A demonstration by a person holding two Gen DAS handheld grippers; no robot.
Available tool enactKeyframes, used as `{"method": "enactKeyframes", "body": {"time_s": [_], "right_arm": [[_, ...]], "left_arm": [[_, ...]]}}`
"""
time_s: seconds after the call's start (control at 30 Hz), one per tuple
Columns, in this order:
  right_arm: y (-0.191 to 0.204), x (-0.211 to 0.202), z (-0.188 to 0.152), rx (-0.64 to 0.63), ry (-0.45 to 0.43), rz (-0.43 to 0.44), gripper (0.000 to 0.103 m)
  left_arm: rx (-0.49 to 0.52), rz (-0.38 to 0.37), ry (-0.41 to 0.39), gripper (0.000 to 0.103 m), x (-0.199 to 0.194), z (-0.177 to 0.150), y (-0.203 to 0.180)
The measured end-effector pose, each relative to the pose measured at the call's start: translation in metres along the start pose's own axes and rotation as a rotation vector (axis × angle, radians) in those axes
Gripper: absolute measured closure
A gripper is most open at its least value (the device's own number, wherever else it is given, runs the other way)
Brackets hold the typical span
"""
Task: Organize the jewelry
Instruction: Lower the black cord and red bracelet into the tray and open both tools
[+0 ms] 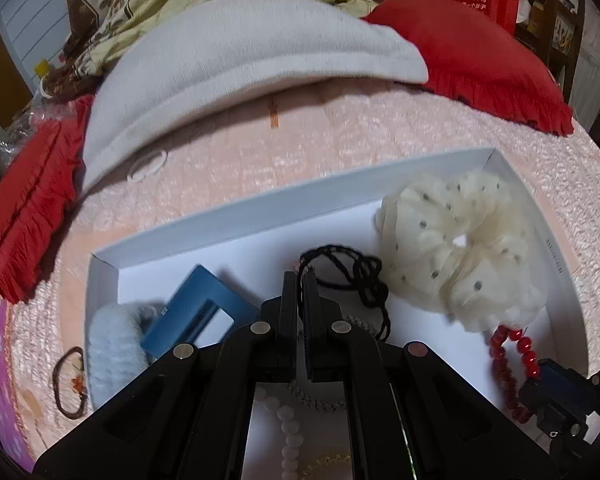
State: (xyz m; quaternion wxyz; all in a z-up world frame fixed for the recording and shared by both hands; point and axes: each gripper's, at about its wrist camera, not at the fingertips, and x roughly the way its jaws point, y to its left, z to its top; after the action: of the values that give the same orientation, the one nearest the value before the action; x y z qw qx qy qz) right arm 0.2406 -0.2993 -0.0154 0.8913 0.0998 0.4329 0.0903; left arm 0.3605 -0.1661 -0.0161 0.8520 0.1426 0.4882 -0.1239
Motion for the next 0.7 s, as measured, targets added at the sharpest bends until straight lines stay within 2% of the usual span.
{"method": "enactKeyframes", "body": {"time_s": [0.43, 0.7], "right_arm": [[-0.001, 0.012, -0.012, 0.011, 0.036, -0.002, 0.094], [0.001, 0.013, -0.007, 0.005, 0.021, -0.019, 0.095]], "left_arm": [[0.015, 0.008, -0.015, 0.101, 0.006, -0.013, -0.001], [0.008, -0.003, -0.016, 0.101, 0.0, -0.016, 0.001]]}}
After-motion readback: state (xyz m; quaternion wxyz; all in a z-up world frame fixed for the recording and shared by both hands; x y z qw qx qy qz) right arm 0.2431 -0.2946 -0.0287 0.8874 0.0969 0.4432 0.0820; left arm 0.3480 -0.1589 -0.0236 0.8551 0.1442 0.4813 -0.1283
